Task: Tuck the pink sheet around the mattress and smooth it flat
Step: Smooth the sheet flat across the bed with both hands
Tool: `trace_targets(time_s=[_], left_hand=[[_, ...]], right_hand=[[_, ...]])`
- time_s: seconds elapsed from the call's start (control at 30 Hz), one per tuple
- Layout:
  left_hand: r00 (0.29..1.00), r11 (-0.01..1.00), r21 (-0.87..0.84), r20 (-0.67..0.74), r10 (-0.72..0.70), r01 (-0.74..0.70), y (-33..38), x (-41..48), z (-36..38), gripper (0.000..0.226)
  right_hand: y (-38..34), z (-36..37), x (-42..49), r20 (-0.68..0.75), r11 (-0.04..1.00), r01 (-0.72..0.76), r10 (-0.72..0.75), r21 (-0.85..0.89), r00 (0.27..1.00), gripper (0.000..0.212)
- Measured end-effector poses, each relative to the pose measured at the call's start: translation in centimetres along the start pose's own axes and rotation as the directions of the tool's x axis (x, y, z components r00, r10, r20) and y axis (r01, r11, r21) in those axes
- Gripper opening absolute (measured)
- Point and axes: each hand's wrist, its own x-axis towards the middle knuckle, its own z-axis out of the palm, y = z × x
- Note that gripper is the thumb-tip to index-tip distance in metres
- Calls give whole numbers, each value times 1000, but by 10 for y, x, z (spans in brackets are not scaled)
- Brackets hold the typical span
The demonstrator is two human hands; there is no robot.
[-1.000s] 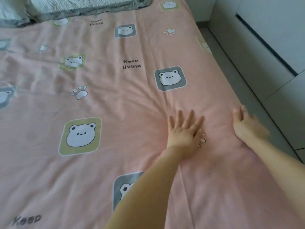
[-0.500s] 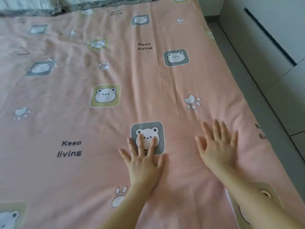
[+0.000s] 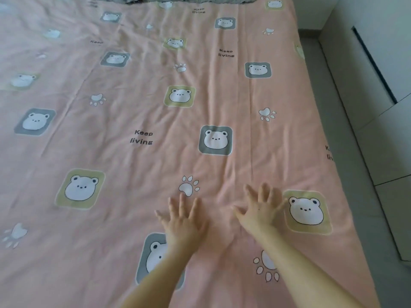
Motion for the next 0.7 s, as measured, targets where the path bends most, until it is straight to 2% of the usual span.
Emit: trace_targets(time_s=[0.07,0.13,0.17,0.27,0.3,0.37,0.43,0.5,0.57,0.7], left_hand=[[991,993,-37,80,-107,110,-42,-35,24,62],[984,993,-51,149,-93,102,-69,-75,53,64],[988,995,-55,136,-78,86,-79,-94,64,65],[963,983,-134,258,-84,122,-99,-140,79,61],[959,984,-155,278,-46,92,-104,-151,76,58],[924,983,-159,383,-26,94,-117,-170,38,51],[943,986,-164,332,20,36,-139,-176,17,52],[933,966,-246,360,15,79,-168,-183,-11,50],[965,928,-339,254,-67,154,-207,-198,-43,49],[990,901,-411,37,-137,140,-301,-240,-97,47]], right_hand=[[14,34,-32,52,993,-118,119,-13,992,81],[43,62,-73,67,975,-204,210,-85,975,80],[58,72,-93,97,964,-245,255,-106,962,80],[89,84,-135,191,917,-371,394,-144,899,94],[90,79,-145,225,913,-387,407,-130,885,94],[76,58,-159,242,937,-347,342,-23,908,75],[39,26,-172,184,968,-247,238,31,954,57],[-12,-8,-184,128,978,-199,190,67,973,50],[-72,-44,-199,64,988,-104,97,115,993,47],[-176,-100,-248,-107,970,92,-69,225,992,40]])
